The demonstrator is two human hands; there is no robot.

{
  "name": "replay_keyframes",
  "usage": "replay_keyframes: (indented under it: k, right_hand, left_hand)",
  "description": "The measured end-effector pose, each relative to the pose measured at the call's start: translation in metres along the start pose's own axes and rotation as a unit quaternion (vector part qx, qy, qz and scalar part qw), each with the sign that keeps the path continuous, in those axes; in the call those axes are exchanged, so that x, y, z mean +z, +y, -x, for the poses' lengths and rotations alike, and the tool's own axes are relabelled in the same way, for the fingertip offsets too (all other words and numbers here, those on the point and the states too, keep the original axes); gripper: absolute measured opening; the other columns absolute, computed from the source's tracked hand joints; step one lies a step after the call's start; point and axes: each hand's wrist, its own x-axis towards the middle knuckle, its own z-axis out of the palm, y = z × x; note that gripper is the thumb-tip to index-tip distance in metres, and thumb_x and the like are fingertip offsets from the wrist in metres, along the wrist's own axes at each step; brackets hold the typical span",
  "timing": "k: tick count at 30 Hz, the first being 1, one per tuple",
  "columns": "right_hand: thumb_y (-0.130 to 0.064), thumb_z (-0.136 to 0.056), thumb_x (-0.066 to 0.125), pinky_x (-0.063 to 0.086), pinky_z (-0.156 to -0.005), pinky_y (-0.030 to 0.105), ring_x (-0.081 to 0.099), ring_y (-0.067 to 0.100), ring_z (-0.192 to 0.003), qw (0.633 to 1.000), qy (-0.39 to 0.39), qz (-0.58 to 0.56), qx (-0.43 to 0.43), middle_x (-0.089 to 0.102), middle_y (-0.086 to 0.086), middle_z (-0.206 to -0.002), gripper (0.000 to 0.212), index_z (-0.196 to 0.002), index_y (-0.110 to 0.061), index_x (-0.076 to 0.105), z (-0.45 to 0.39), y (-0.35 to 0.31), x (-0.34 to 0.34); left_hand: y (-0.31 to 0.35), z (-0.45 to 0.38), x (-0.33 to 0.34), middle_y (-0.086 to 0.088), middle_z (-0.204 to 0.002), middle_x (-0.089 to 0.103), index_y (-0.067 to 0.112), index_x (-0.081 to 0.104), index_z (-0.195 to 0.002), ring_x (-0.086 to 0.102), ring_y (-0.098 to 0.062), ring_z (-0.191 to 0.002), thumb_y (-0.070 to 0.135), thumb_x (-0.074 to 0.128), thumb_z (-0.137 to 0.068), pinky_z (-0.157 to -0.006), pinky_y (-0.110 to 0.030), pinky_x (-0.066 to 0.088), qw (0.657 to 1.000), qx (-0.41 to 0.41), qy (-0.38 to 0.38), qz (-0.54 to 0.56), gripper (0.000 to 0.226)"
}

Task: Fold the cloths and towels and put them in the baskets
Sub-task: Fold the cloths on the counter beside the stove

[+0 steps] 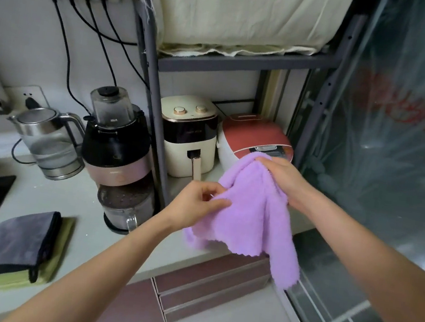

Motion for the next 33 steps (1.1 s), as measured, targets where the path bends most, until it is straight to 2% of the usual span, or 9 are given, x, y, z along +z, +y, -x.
replay_keyframes:
  k: [4,7,10,13,18,23,27,30,33]
  right_hand:
    - [-0.016,-0.091,0.045,0.049,-0.083,0.027,0.066,0.015,-0.090,0.987,-0.073,0.137,-0.030,0.072,0.002,-0.098,0.029,-0.095,-0.019,0.073,-0.005,0.000,-0.025]
    - [-0.021,-0.090,0.047,0.045,-0.070,0.030,0.060,0.020,-0.078,0.954,-0.037,0.290,-0.070,0.070,0.005,-0.085,0.026,-0.085,-0.018,0.073,-0.019,0.009,-0.048]
    - [-0.018,-0.090,0.057,0.029,-0.056,0.030,0.040,0.017,-0.062,0.948,0.011,0.307,-0.077,0.048,0.003,-0.062,0.030,-0.061,-0.009,0.052,-0.033,0.014,-0.072]
    - [-0.024,-0.089,0.063,0.043,-0.069,0.026,0.057,0.015,-0.080,0.964,0.007,0.248,-0.092,0.061,-0.002,-0.087,0.013,-0.085,-0.012,0.063,-0.046,0.008,-0.097]
    - [-0.043,-0.085,0.066,0.037,-0.088,0.022,0.047,0.004,-0.112,0.968,-0.047,0.208,-0.135,0.049,-0.013,-0.125,0.044,-0.122,-0.024,0.051,-0.037,-0.010,-0.110]
    - [-0.035,-0.069,0.082,0.030,-0.098,0.010,0.038,-0.006,-0.122,0.920,-0.150,0.191,-0.308,0.043,-0.018,-0.134,0.074,-0.133,-0.028,0.045,-0.003,-0.022,-0.086]
    - [-0.001,-0.076,0.069,0.044,-0.081,0.016,0.059,0.008,-0.093,0.895,-0.088,0.200,-0.388,0.066,-0.003,-0.101,0.014,-0.088,-0.009,0.068,0.001,-0.022,-0.081]
    - [0.002,-0.082,0.060,0.046,-0.058,0.025,0.055,0.012,-0.067,0.936,-0.048,0.159,-0.312,0.064,0.003,-0.073,0.012,-0.077,-0.008,0.061,-0.001,-0.022,-0.086]
    - [0.002,-0.083,0.060,0.042,-0.055,0.026,0.049,0.013,-0.061,0.943,-0.001,0.150,-0.297,0.060,0.011,-0.066,0.011,-0.074,-0.004,0.057,-0.003,-0.030,-0.087]
  left_hand:
    - [0.014,-0.003,0.003,-0.002,-0.075,0.065,0.009,0.068,-0.084,0.051,-0.008,-0.069,0.026,0.061,-0.093,-0.068,-0.024,0.040,0.997,-0.008,0.074,-0.005,0.021]
    - [0.034,-0.014,0.005,-0.016,-0.081,0.065,0.008,0.069,-0.090,0.053,-0.018,-0.072,0.030,0.059,-0.094,-0.068,-0.035,0.042,0.986,-0.038,0.146,0.073,0.025]
    - [0.061,-0.034,0.010,-0.013,-0.078,0.060,0.008,0.069,-0.088,0.051,-0.022,-0.071,0.027,0.059,-0.094,-0.058,-0.029,0.044,0.962,-0.083,0.203,0.162,0.022]
    - [0.082,-0.051,0.016,-0.012,-0.082,0.067,0.001,0.069,-0.098,0.061,-0.021,-0.072,0.020,0.058,-0.094,-0.059,-0.024,0.053,0.938,-0.108,0.229,0.236,0.022]
    - [0.103,-0.068,0.026,-0.011,-0.087,0.070,0.001,0.070,-0.094,0.066,-0.021,-0.079,0.021,0.064,-0.090,-0.076,-0.032,0.054,0.891,-0.177,0.304,0.287,0.021]
    - [0.124,-0.076,0.050,-0.007,-0.066,0.062,0.004,0.064,-0.081,0.058,-0.012,-0.052,0.006,0.061,-0.091,-0.045,-0.019,0.047,0.929,-0.186,0.270,0.173,0.011]
    - [0.123,-0.070,0.060,-0.009,-0.076,0.062,0.002,0.065,-0.088,0.059,-0.009,-0.056,0.001,0.054,-0.093,-0.047,-0.018,0.050,0.939,-0.180,0.211,0.203,0.012]
    - [0.112,-0.063,0.061,0.000,-0.072,0.064,0.008,0.067,-0.094,0.058,-0.006,-0.062,0.004,0.052,-0.095,-0.062,-0.018,0.053,0.938,-0.156,0.182,0.252,0.015]
    - [0.093,-0.056,0.073,0.005,-0.075,0.066,0.017,0.067,-0.096,0.060,-0.011,-0.070,0.019,0.056,-0.095,-0.072,-0.022,0.050,0.951,-0.126,0.183,0.216,0.012]
